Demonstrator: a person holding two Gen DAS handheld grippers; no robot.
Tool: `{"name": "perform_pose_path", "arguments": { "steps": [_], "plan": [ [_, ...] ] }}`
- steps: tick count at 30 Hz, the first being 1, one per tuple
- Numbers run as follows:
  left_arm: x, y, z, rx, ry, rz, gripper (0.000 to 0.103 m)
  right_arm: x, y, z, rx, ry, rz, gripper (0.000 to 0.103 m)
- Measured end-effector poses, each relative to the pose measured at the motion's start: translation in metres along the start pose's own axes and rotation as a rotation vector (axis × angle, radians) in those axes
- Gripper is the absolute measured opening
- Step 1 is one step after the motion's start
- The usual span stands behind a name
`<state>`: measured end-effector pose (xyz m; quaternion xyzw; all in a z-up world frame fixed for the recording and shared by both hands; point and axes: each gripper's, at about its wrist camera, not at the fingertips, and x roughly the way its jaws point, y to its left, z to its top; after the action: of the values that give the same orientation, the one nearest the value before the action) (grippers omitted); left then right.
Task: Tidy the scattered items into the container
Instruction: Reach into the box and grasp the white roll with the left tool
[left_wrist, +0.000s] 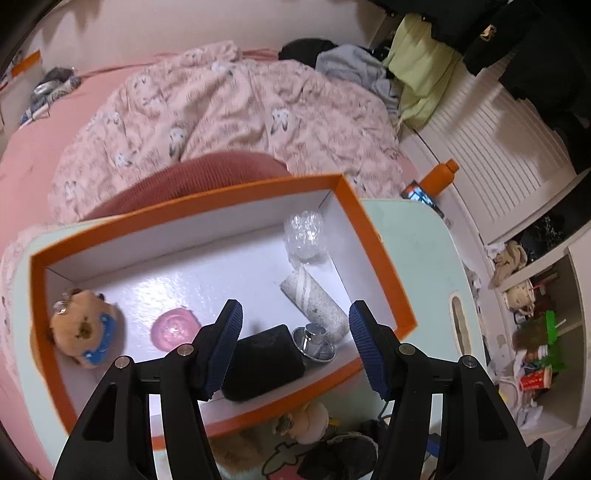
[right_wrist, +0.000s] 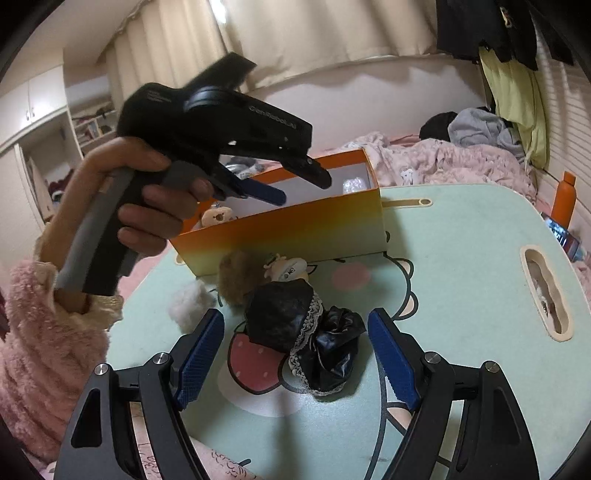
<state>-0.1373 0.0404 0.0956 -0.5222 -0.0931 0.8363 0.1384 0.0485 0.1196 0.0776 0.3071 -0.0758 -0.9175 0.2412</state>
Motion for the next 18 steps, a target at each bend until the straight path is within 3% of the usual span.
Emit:
{"name": "perform_pose_path", "arguments": {
  "steps": [13,16,18],
  "plan": [
    [0.037,-0.024,0.01,0.039,0.085,0.083,0.061,-0.008,-0.01,-0.003,0.027,-0.009,0.051,0.08],
    [0.052,-0.034,0.014,0.074,0.117,0.141,0.06,-0.008,-0.01,-0.004,0.029,-0.012,0.052,0.08],
    [0.057,-0.039,0.015,0.103,0.111,0.19,0.047,-0.009,-0.009,-0.004,0.035,-0.015,0.054,0.08]
  ]
}}
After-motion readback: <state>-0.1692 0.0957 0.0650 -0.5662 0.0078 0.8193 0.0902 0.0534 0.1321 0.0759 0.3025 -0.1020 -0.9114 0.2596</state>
